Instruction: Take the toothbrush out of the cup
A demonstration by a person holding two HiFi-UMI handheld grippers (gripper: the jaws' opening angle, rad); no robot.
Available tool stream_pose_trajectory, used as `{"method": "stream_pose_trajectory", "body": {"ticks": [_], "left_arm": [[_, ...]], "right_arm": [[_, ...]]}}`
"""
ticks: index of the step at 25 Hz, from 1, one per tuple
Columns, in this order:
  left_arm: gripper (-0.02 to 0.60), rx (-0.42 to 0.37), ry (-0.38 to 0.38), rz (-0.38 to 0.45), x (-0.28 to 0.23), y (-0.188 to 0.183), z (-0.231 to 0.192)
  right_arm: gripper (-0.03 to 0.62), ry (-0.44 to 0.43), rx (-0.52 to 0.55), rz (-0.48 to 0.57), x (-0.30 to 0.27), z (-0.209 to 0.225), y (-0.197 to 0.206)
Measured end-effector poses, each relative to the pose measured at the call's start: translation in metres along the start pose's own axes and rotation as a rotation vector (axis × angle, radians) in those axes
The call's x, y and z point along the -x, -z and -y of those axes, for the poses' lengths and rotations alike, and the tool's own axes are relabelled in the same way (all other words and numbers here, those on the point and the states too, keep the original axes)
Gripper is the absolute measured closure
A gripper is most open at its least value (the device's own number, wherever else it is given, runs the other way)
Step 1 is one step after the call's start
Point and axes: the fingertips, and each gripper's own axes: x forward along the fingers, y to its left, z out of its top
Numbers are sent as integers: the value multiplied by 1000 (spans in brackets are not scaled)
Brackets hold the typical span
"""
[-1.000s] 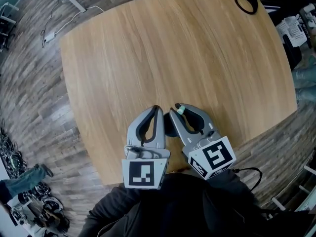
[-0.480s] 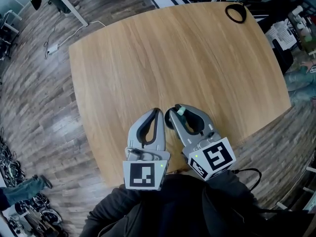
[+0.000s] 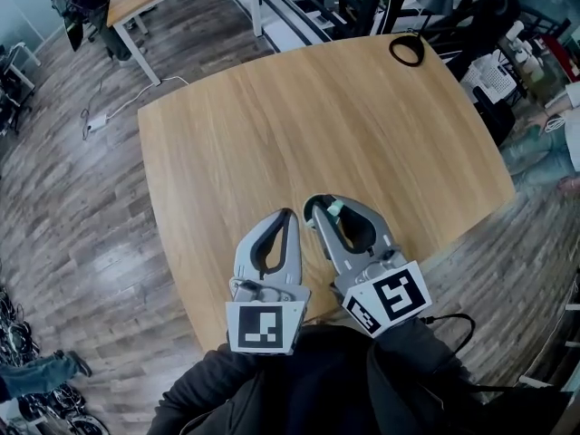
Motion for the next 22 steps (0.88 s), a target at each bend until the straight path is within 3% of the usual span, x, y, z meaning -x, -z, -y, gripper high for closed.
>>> {"method": "stream_pose_trajectory", "body": {"ticks": [9, 22], "left_arm": [[573, -34, 50, 88, 38, -28, 12], [572, -60, 80, 88, 54, -31, 17]], "right_arm": [[533, 26, 46, 99, 33, -37, -32], [533, 82, 45, 120, 50, -43, -33]]}}
